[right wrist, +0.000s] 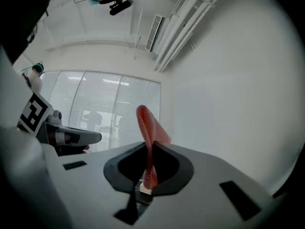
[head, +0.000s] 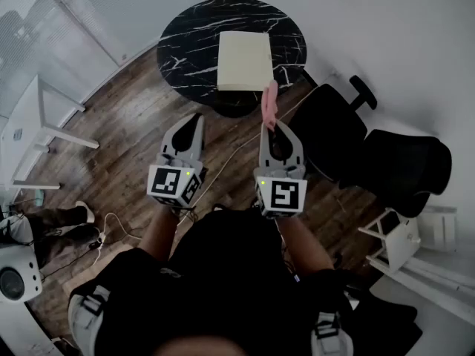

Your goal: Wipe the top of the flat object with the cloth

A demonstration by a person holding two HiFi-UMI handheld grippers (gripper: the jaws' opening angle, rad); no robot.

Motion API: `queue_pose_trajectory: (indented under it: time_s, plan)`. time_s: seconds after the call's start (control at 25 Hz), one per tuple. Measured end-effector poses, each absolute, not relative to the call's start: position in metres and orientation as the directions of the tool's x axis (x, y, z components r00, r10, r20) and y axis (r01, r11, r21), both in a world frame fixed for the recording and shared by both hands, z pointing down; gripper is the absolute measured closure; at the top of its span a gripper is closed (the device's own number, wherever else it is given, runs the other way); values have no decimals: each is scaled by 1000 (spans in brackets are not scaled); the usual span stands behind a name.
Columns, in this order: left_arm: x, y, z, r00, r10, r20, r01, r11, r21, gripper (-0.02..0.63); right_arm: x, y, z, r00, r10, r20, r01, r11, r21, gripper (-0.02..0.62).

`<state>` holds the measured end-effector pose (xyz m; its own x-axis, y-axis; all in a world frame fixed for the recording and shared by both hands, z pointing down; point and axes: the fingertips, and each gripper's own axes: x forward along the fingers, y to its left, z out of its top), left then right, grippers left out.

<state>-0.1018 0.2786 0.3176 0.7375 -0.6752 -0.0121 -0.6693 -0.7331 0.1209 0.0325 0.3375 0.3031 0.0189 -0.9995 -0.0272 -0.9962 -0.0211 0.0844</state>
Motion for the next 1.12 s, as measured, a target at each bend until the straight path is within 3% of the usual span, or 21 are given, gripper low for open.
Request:
queue_pose_trajectory:
  time_s: [0.44,1.12]
  plan:
    - [-114,242,359,743,-668,42,-664,-728,169,607,27,308,333,41,-999,20,-992,-38,122,586]
    - [0,32,376,668,-717,199,-743,-659,121,607,166,98,348,-36,-998,42,-999,36,4,586]
